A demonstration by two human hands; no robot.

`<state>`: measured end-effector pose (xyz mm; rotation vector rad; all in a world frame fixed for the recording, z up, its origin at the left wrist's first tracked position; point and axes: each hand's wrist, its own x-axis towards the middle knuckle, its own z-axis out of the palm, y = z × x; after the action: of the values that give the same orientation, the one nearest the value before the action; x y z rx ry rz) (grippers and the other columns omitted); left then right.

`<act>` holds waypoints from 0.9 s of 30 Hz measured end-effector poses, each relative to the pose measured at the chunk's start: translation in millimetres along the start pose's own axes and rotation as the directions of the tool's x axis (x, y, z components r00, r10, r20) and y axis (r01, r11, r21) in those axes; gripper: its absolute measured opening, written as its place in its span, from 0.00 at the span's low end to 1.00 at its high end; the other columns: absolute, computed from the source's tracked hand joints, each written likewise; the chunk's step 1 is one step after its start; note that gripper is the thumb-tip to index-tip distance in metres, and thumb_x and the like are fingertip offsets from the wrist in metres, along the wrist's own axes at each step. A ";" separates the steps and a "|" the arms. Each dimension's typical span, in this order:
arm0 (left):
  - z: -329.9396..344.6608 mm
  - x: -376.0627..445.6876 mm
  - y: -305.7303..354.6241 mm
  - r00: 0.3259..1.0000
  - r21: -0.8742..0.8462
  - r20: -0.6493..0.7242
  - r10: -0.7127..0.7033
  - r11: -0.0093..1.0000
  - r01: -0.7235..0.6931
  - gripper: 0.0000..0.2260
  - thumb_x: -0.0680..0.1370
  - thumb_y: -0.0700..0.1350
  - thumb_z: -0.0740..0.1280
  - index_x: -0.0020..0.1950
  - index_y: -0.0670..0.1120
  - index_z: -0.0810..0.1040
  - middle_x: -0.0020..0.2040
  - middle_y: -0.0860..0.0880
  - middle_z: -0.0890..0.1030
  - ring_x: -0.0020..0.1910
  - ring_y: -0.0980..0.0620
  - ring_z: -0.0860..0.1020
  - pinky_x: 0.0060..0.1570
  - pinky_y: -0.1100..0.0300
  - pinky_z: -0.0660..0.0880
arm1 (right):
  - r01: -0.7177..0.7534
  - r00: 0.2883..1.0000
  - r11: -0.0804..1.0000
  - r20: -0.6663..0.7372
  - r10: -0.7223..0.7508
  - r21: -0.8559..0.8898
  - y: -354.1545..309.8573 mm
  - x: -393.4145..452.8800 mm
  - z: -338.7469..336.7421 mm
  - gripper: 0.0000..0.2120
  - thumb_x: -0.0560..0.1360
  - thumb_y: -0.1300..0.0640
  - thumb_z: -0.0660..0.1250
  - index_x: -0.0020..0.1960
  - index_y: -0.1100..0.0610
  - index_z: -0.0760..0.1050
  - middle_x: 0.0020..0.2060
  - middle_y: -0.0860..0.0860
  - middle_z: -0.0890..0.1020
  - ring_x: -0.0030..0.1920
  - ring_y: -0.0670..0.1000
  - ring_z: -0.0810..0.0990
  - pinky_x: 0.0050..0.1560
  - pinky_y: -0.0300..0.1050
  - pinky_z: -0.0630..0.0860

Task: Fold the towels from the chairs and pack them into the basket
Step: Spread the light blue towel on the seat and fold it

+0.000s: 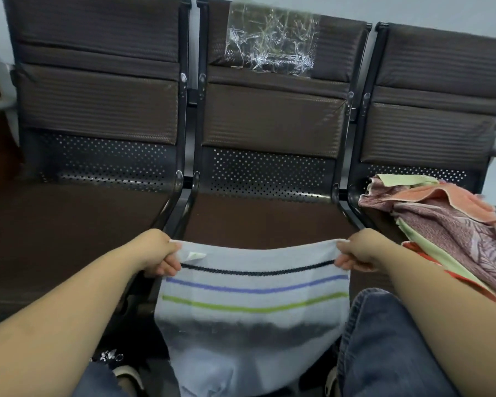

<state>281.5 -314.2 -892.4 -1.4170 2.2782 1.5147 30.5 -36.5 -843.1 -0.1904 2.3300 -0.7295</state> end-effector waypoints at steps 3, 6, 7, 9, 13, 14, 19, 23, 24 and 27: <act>11.9 16.9 5.8 0.989 -0.150 -0.129 0.074 0.984 -0.093 0.09 0.83 0.43 0.57 0.54 0.39 0.73 0.48 0.40 0.82 0.40 0.46 0.79 0.35 0.56 0.74 | 0.068 0.983 0.997 -0.173 -0.060 0.043 3.7 26.1 18.3 0.11 0.81 0.58 0.58 0.55 0.64 0.74 0.40 0.58 0.80 0.33 0.53 0.78 0.31 0.40 0.75; 29.7 22.2 13.4 0.971 0.035 -0.124 0.204 0.979 -0.201 0.20 0.80 0.46 0.63 0.70 0.43 0.66 0.67 0.44 0.73 0.61 0.44 0.75 0.53 0.57 0.70 | 0.137 0.966 0.948 -0.171 -0.192 -0.287 -3.7 37.3 42.0 0.27 0.79 0.51 0.61 0.73 0.63 0.59 0.68 0.61 0.71 0.64 0.59 0.73 0.59 0.46 0.70; 42.0 21.2 12.5 0.982 0.128 -0.037 0.183 0.976 -0.177 0.32 0.80 0.50 0.64 0.78 0.43 0.52 0.73 0.45 0.65 0.69 0.44 0.68 0.60 0.59 0.66 | 0.140 0.981 0.937 -0.082 -0.174 -0.319 -4.5 38.5 54.0 0.36 0.78 0.47 0.61 0.77 0.60 0.48 0.74 0.59 0.61 0.71 0.60 0.65 0.66 0.47 0.65; 67.8 17.6 9.5 0.993 0.460 0.051 0.108 0.880 -0.119 0.43 0.78 0.62 0.60 0.77 0.44 0.34 0.78 0.45 0.46 0.78 0.46 0.48 0.72 0.57 0.51 | 0.131 0.991 0.850 0.051 -0.123 -0.510 -2.2 41.3 79.4 0.46 0.76 0.36 0.58 0.77 0.55 0.34 0.77 0.57 0.44 0.76 0.61 0.50 0.74 0.54 0.53; 93.0 25.7 7.5 0.998 0.763 0.005 0.055 0.646 -0.039 0.46 0.74 0.72 0.47 0.77 0.41 0.34 0.76 0.43 0.33 0.75 0.46 0.32 0.73 0.51 0.35 | 0.111 0.994 0.699 0.097 -0.059 -0.706 6.1 58.8 94.9 0.44 0.74 0.28 0.47 0.77 0.52 0.34 0.76 0.58 0.36 0.76 0.60 0.38 0.74 0.58 0.43; 94.2 30.1 10.3 0.998 0.770 -0.010 0.069 0.637 -0.036 0.46 0.74 0.72 0.47 0.77 0.41 0.34 0.77 0.43 0.33 0.75 0.46 0.32 0.73 0.51 0.35 | 0.109 0.994 0.703 0.097 -0.057 -0.703 3.8 64.5 93.3 0.44 0.74 0.28 0.47 0.77 0.52 0.34 0.76 0.58 0.36 0.76 0.60 0.37 0.75 0.58 0.43; 94.9 66.6 20.2 0.986 0.800 -0.046 0.159 0.597 -0.059 0.49 0.70 0.75 0.42 0.77 0.41 0.35 0.77 0.43 0.34 0.76 0.47 0.33 0.74 0.53 0.35 | 0.147 0.987 0.702 0.056 -0.151 -0.697 -5.7 99.7 89.2 0.42 0.74 0.28 0.45 0.77 0.51 0.34 0.76 0.56 0.35 0.76 0.58 0.35 0.75 0.57 0.39; 94.7 94.9 32.8 0.979 0.774 -0.095 0.183 0.631 -0.043 0.46 0.74 0.72 0.46 0.77 0.41 0.35 0.77 0.43 0.35 0.76 0.47 0.35 0.74 0.54 0.36 | 0.199 0.965 0.693 0.017 -0.260 -0.693 -16.8 134.1 85.0 0.40 0.75 0.29 0.44 0.78 0.49 0.36 0.77 0.54 0.36 0.76 0.55 0.36 0.75 0.55 0.38; 95.6 102.7 35.3 0.974 0.768 -0.118 0.191 0.639 -0.032 0.46 0.74 0.72 0.46 0.77 0.41 0.35 0.77 0.43 0.36 0.76 0.47 0.36 0.74 0.54 0.36 | 0.220 0.954 0.689 0.006 -0.299 -0.690 -19.2 143.3 84.9 0.39 0.75 0.30 0.44 0.78 0.48 0.36 0.77 0.53 0.37 0.77 0.54 0.36 0.75 0.54 0.38; 95.2 130.9 39.2 0.962 0.752 -0.174 0.211 0.659 -0.009 0.46 0.73 0.73 0.45 0.77 0.42 0.36 0.78 0.44 0.36 0.77 0.47 0.36 0.75 0.53 0.37 | 0.285 0.915 0.671 -0.013 -0.403 -0.685 -27.3 173.1 83.8 0.38 0.75 0.30 0.43 0.78 0.47 0.38 0.77 0.52 0.39 0.77 0.52 0.38 0.76 0.52 0.39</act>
<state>139.6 -323.8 -979.0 -1.2407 2.6689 0.2570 -48.1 -152.7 -977.5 -0.9576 2.6600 -0.0109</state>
